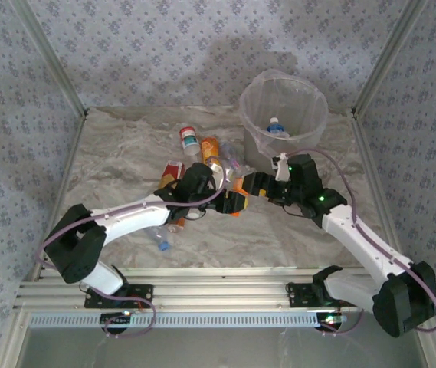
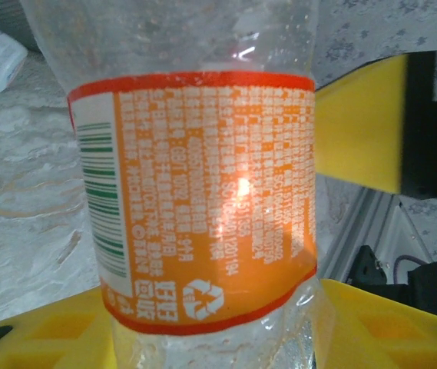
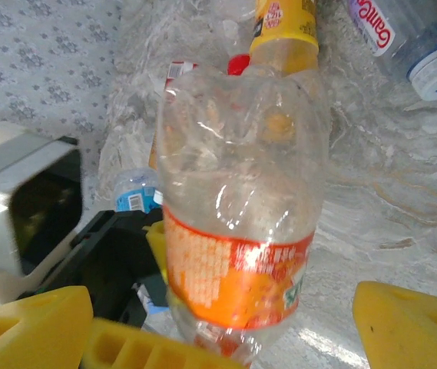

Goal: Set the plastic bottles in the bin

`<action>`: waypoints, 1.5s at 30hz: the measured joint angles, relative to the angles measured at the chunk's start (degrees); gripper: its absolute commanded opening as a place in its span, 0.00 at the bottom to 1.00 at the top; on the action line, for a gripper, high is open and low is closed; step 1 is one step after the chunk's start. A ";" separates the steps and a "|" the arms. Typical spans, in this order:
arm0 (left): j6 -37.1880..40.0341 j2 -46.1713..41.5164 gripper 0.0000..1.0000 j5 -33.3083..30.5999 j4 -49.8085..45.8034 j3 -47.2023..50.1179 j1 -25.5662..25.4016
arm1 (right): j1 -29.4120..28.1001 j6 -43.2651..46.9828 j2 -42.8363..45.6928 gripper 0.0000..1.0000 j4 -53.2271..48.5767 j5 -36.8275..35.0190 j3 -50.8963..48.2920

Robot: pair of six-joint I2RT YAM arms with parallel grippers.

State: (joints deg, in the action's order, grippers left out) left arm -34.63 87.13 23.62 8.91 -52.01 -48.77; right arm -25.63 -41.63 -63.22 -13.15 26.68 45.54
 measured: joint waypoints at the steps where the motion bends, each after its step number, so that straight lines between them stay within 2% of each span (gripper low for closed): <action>1: 0.00 -0.20 0.54 0.07 0.28 0.00 -0.22 | -0.42 -0.22 -0.61 0.91 0.44 -0.35 0.02; 9: 0.02 -1.66 0.54 0.22 1.20 0.00 -2.27 | -1.16 -1.03 -1.92 0.87 2.56 -1.86 0.02; 18: 0.07 -1.99 0.56 0.20 1.18 0.00 -2.43 | -1.16 -1.27 -1.92 0.64 3.15 -2.03 0.24; 21: 0.22 -1.99 0.60 -0.02 1.09 0.00 -2.47 | -1.16 -1.27 -1.90 0.60 3.08 -2.01 0.48; 33: 2.14 -4.28 0.99 0.00 0.13 -0.24 -2.82 | 1.73 3.39 2.01 0.58 -5.01 -3.69 5.22; 45: 8.33 -15.13 1.00 -1.16 -4.72 -3.06 -3.43 | 8.00 13.07 2.23 0.57 -16.04 -5.99 24.46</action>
State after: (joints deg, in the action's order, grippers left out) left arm -26.30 72.01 22.46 4.19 -55.07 -52.21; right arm -17.63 -28.56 -60.99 -29.19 20.69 70.00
